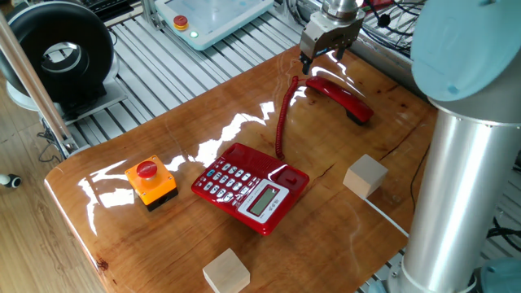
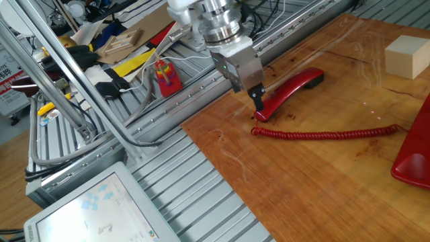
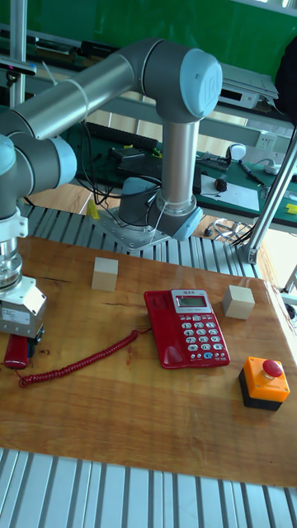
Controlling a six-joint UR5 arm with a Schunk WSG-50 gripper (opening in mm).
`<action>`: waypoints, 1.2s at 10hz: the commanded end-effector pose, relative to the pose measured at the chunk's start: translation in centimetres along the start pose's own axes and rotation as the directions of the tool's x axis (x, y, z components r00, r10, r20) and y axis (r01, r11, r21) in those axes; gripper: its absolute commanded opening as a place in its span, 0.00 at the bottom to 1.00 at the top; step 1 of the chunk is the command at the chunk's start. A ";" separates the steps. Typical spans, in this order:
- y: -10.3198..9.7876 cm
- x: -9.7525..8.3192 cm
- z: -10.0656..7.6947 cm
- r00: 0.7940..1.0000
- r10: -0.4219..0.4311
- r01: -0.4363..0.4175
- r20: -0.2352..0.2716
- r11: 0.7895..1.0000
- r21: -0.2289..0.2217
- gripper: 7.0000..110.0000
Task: Place the handset of the telephone on the corresponding phone cradle
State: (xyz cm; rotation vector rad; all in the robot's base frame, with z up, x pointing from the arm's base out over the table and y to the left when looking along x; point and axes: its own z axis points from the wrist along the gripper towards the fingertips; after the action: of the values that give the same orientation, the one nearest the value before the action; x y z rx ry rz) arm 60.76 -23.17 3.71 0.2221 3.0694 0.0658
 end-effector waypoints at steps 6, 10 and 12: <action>2.4 1.2 2.2 1.000 0.006 -0.006 -0.006 1.000 -0.003 0.79; 1.1 0.4 2.1 0.995 -0.092 0.091 0.022 0.995 0.050 0.79; 0.4 0.7 2.1 0.995 -0.096 0.095 0.007 0.992 0.077 0.57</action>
State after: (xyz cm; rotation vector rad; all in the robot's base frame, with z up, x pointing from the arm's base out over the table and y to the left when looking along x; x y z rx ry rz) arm 60.34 -21.71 1.59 0.1101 3.0693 -0.0100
